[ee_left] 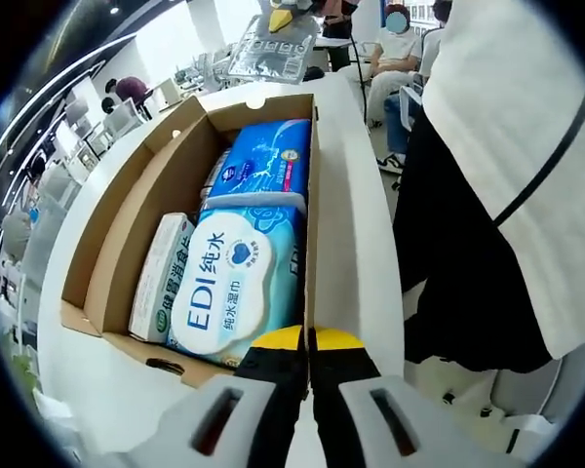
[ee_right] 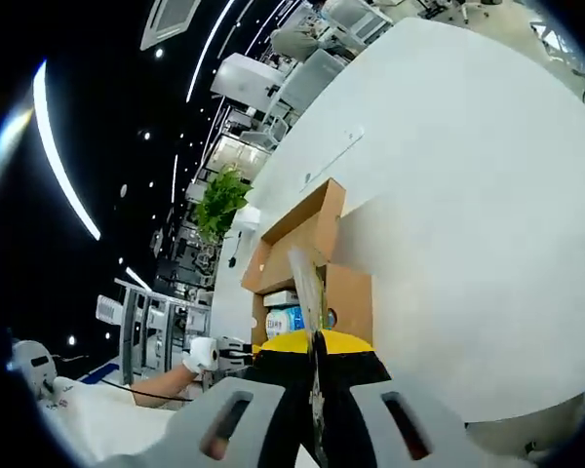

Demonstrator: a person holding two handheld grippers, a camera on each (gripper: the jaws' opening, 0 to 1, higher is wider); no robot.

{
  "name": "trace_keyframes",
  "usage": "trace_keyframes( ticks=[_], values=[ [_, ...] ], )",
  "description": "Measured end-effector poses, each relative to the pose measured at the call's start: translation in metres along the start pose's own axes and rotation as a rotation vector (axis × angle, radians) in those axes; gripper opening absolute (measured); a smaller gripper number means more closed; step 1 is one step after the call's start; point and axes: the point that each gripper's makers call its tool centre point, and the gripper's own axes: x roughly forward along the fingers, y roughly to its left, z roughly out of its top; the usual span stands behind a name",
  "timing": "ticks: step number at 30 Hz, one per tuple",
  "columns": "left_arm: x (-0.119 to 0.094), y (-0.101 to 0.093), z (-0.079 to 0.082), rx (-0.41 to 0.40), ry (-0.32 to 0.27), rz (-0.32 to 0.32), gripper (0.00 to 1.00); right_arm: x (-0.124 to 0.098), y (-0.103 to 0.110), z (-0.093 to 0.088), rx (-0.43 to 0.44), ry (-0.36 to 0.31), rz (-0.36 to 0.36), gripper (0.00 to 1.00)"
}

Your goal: Operate the shoe box by opening the lid, removing the specified soft item, and placing it in the target area until the item is outside and the box remains undamaged.

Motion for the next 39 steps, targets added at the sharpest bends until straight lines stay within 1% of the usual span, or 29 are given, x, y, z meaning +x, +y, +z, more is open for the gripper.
trace_keyframes(
  ticks=[3, 4, 7, 9, 10, 12, 14, 17, 19, 22, 24, 26, 30, 35, 36, 38, 39],
  values=[
    [0.0, 0.0, 0.0, 0.007, -0.001, -0.007, 0.0, 0.004, -0.004, -0.001, -0.001, -0.001, -0.016, 0.0],
    [0.0, 0.001, -0.001, -0.011, 0.001, -0.013, 0.0, 0.005, -0.005, 0.0, 0.005, -0.001, -0.014, 0.0],
    [0.001, 0.0, -0.001, 0.0, 0.015, -0.015, 0.0, 0.01, -0.009, -0.001, 0.017, 0.008, -0.021, 0.0],
    [0.001, 0.0, -0.001, -0.019, 0.012, -0.011, 0.0, 0.014, -0.011, -0.004, 0.01, 0.026, -0.032, 0.0],
    [0.0, 0.001, -0.001, -0.016, 0.01, -0.012, 0.0, 0.016, -0.014, -0.006, 0.018, 0.041, -0.038, 0.0],
    [0.0, 0.001, 0.0, -0.036, 0.01, -0.01, 0.0, 0.021, -0.015, -0.01, 0.021, 0.061, -0.037, 0.0],
    [0.001, 0.001, -0.001, -0.022, 0.007, -0.011, 0.0, 0.023, -0.021, -0.006, 0.023, 0.06, -0.04, 0.0],
    [0.001, 0.001, -0.001, -0.023, 0.001, -0.011, 0.0, 0.027, -0.022, -0.006, 0.028, 0.074, -0.045, 0.0],
    [0.001, 0.001, 0.0, -0.02, 0.0, -0.014, 0.0, 0.028, -0.022, -0.009, 0.012, 0.086, -0.063, 0.0],
    [0.001, 0.001, 0.0, -0.008, -0.003, -0.011, 0.01, 0.029, -0.023, -0.01, 0.007, 0.087, -0.073, 0.0],
    [0.001, 0.001, 0.0, -0.004, -0.009, -0.007, 0.01, 0.03, -0.025, -0.01, 0.019, 0.086, -0.07, 0.0],
    [0.001, 0.001, -0.001, 0.004, -0.006, -0.002, 0.01, 0.032, -0.029, -0.01, 0.025, 0.09, -0.07, 0.0],
    [0.002, 0.001, 0.0, 0.004, 0.004, -0.001, 0.01, 0.037, -0.028, -0.014, 0.023, 0.096, -0.078, 0.0],
    [0.002, 0.001, 0.0, 0.003, 0.012, 0.0, 0.01, 0.045, -0.042, -0.012, 0.032, 0.098, -0.108, 0.0],
    [0.002, 0.001, 0.0, -0.008, 0.009, 0.003, 0.01, 0.046, -0.045, -0.008, 0.04, 0.089, -0.121, 0.0],
    [0.002, 0.001, -0.001, -0.004, 0.008, -0.005, 0.01, 0.049, -0.047, -0.003, 0.019, 0.092, -0.141, 0.0],
    [0.002, 0.001, -0.001, -0.003, 0.01, -0.008, 0.01, 0.05, -0.046, -0.002, 0.008, 0.099, -0.14, 0.0]
  ],
)
